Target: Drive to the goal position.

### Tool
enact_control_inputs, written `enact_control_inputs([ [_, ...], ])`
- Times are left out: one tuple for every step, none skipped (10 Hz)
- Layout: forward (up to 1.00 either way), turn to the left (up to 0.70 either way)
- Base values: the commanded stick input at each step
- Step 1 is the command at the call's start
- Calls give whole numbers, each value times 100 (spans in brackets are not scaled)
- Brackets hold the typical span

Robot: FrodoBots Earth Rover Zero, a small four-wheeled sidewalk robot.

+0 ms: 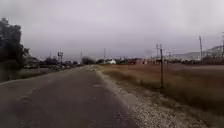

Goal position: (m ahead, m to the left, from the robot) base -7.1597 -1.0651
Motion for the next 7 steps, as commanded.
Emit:
enact_control_inputs([
  [0,85],
  [0,85],
  [0,85],
  [0,85],
  [0,85],
  [0,85],
  [0,85],
])
